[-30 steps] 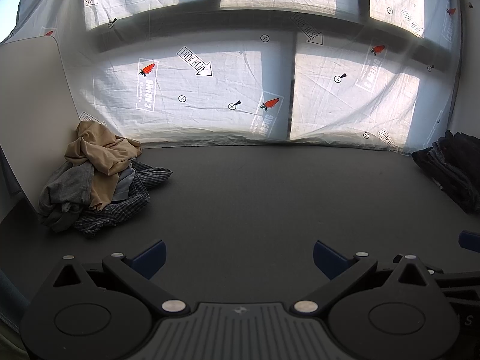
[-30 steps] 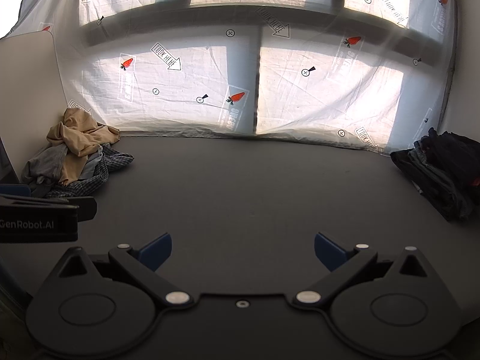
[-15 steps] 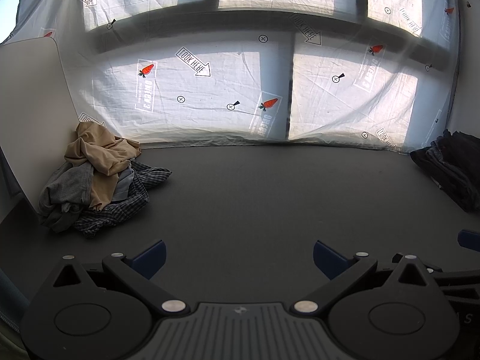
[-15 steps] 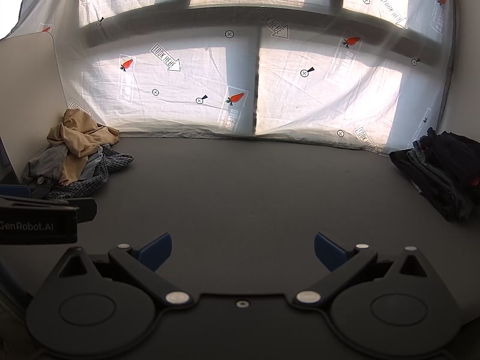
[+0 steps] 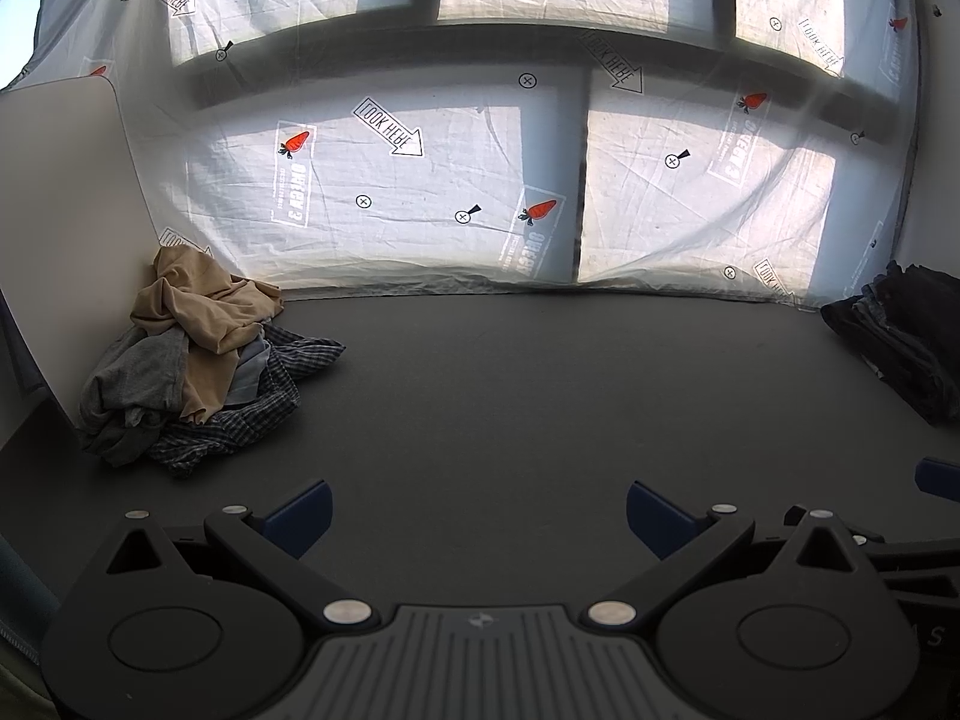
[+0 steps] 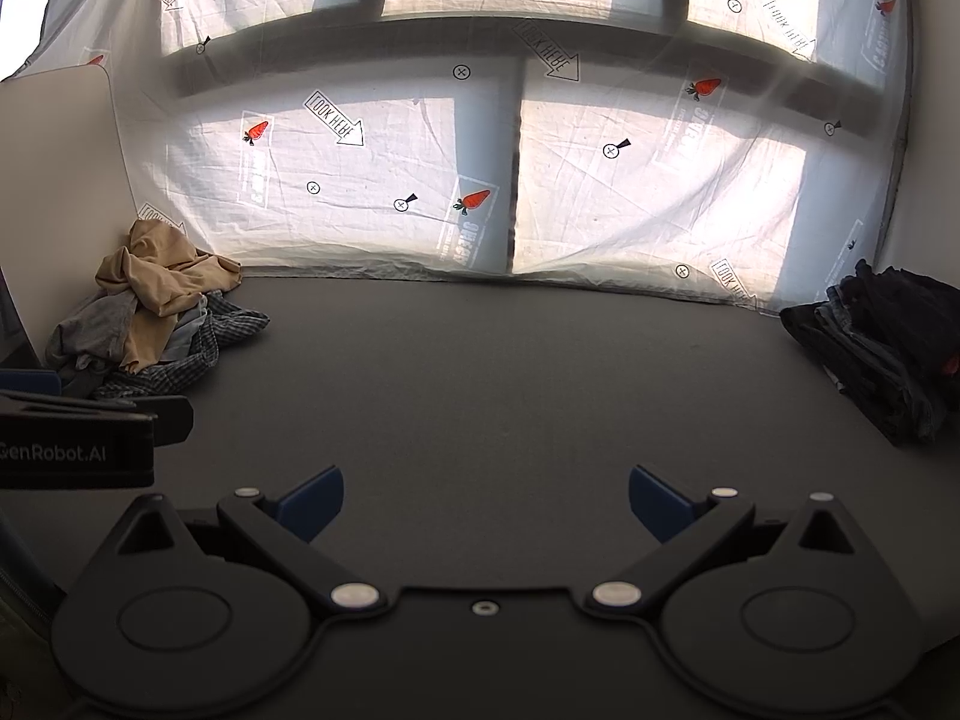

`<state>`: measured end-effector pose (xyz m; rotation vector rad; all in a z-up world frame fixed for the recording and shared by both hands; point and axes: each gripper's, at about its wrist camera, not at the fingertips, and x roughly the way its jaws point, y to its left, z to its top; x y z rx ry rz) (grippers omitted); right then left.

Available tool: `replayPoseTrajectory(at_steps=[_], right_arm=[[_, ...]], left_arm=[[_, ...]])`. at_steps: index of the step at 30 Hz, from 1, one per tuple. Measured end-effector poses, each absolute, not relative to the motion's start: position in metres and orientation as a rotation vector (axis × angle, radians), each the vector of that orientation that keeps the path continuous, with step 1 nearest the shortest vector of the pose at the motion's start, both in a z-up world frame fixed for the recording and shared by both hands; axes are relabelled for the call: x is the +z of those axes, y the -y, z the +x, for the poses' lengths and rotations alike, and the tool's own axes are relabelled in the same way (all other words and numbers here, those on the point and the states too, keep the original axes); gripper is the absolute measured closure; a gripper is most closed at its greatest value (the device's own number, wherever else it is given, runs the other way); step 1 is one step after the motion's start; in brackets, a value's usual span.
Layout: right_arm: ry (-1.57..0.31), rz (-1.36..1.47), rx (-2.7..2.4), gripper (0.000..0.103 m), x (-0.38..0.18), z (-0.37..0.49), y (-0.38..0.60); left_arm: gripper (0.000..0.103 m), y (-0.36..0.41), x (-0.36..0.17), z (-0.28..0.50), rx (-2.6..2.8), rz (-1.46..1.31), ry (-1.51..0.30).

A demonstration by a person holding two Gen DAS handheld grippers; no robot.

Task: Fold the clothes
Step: 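Move both tools toward the clothes pile in the corner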

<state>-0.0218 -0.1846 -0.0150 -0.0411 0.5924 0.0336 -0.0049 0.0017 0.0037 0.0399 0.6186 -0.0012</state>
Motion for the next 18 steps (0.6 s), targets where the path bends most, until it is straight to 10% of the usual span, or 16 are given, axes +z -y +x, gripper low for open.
replayPoseTrajectory(at_steps=[18], right_arm=[[-0.612,-0.031,0.028,0.000,-0.0232,-0.0175,0.1804]], left_arm=[[0.000,-0.0056,0.0026,-0.0034,0.009,0.054,-0.643]])
